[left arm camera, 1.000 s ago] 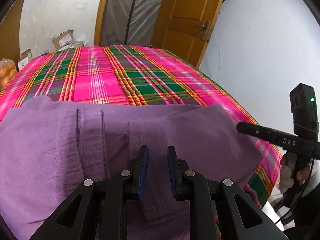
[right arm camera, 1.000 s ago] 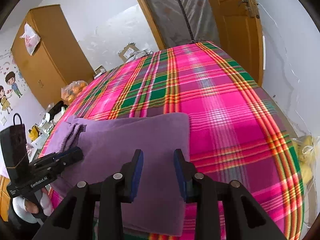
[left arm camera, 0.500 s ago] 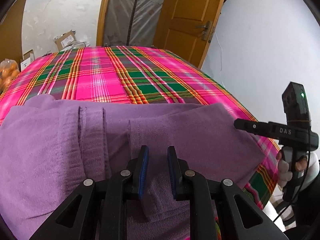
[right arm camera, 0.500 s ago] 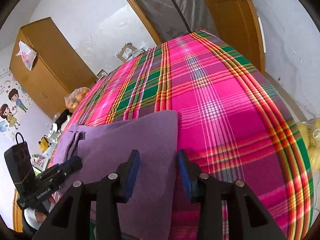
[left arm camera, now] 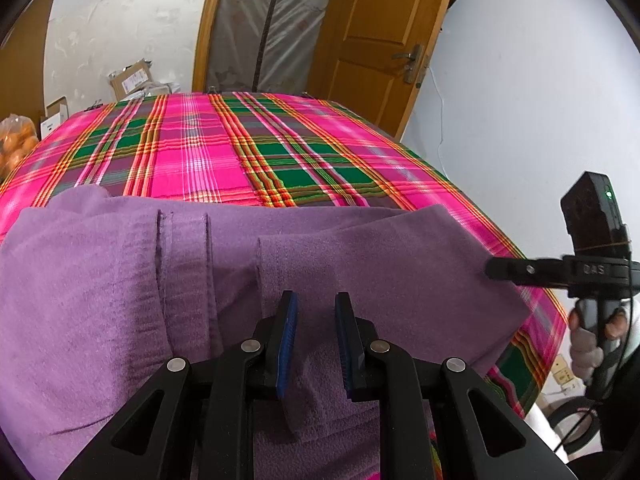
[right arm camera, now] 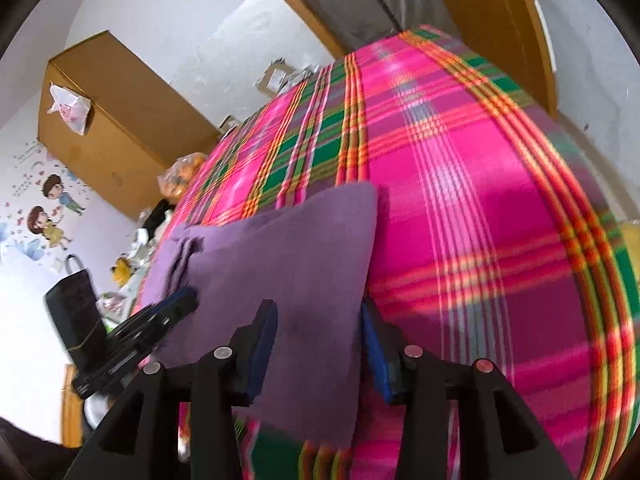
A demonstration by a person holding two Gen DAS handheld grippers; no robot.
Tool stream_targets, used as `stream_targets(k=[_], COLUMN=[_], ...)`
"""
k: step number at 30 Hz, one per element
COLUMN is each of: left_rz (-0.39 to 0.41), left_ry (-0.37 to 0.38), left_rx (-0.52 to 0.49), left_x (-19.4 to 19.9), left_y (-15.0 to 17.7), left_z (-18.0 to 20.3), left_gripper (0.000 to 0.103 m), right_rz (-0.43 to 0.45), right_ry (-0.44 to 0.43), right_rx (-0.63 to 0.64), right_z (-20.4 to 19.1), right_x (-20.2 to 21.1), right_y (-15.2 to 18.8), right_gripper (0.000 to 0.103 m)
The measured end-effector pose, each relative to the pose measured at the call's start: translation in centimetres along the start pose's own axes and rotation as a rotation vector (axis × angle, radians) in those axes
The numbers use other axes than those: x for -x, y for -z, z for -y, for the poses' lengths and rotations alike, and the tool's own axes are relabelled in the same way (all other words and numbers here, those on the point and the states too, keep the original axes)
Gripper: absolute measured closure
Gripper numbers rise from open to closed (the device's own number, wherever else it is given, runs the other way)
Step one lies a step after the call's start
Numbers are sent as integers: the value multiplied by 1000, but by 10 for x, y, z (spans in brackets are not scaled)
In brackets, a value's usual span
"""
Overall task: Fold clothes
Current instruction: 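Grasp the edge of the lilac garment with the right gripper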
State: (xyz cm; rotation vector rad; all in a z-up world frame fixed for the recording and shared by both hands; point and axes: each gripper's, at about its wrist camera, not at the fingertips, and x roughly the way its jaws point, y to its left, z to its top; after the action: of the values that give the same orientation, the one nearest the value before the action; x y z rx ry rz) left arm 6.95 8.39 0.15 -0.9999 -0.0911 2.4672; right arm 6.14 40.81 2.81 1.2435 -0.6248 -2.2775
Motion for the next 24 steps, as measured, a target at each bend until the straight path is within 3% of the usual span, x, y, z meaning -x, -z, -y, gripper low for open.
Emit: stream_targets(k=[10, 18, 20, 22, 24], left_rz=[30, 49, 50, 51, 51], left_ry=[-13, -6, -2, -1, -1], left_rx=[-17, -23, -20, -19, -19], left_x=[8, 11, 11, 12, 11], left_y=[14, 18, 18, 19, 19], left_z=[6, 6, 5, 5, 5], left_gripper=[83, 83, 83, 83, 83], right_rz=[-76, -8, 9, 21, 23], right_ry=[-118, -100, -99, -90, -72], right_rx=[-60, -145, -175, -187, -184], right_z=[-2, -4, -3, -1, -2], right_x=[0, -4, -3, -2, -5], right_y=[16, 17, 18, 21, 23], right_gripper=[59, 61, 64, 78, 84])
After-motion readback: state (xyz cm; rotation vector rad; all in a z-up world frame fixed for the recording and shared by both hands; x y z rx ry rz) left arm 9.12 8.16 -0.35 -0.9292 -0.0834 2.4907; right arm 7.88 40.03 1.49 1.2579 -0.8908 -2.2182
